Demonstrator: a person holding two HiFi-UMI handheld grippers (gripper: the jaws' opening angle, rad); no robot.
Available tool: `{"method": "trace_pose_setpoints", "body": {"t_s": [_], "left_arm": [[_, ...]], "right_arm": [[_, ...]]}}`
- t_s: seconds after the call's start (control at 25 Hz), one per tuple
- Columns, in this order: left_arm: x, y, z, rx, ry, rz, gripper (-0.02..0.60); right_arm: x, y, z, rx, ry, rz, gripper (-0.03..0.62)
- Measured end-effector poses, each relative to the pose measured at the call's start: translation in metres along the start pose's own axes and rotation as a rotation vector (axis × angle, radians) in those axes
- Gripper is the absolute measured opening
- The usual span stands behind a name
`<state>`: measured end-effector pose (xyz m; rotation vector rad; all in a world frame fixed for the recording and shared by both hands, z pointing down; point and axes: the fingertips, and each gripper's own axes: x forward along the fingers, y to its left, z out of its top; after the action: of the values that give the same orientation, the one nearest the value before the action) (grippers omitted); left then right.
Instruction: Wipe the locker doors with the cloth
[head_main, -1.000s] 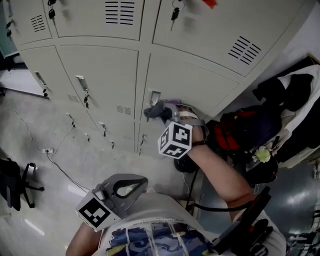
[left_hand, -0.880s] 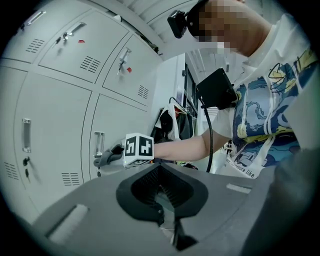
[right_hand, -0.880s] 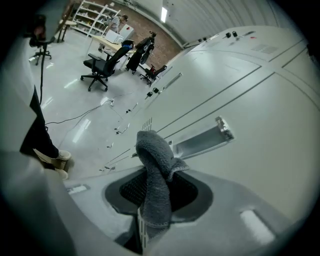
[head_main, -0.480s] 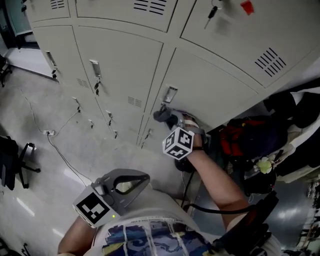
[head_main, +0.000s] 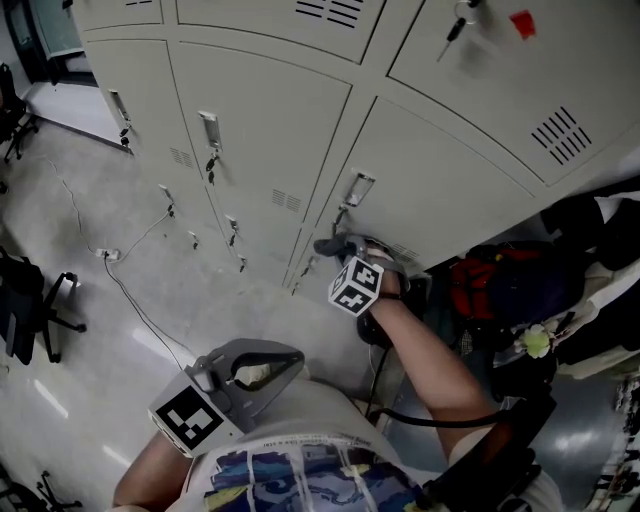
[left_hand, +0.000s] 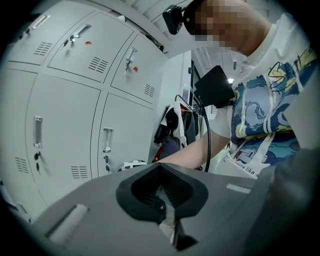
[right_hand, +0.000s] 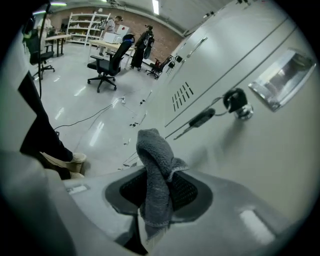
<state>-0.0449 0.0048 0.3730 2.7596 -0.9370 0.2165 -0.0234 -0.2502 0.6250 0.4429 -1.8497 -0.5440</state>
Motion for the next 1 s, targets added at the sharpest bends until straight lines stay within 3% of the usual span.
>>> {"method": "trace_pose_setpoints", "body": {"t_s": [0.16,0.32,0.68,0.84,1.0], "left_arm": [[-0.003,0.001,0.001,0.013,-0.008,0.002,0.003],[0.0,0.0,0.004,0.025,-0.02,-0.016,0.003],[0.016,-0.01,0.014,0.075,-0.039,-0.081,0.003],[0.02,-0.014,0.016,0.075,-0.065,-0.09,0.003],[0.02,-0.018,0.019,0.09,-0.05,-0.099,0.003]], "right_arm": [[-0.023,-0.002,0.002,-0.033,0.0,-0.002,0.11],[-0.093,-0.034,0.025,-0.04,-0.069,-0.058,0.11],[-0.271,-0.162,0.095,-0.092,-0.246,-0.405,0.11],[-0.299,-0.194,0.11,-0.117,-0.261,-0.499,0.112],[-0.293,-0.205,0.119,-0.146,-0.246,-0.529,0.112]]}}
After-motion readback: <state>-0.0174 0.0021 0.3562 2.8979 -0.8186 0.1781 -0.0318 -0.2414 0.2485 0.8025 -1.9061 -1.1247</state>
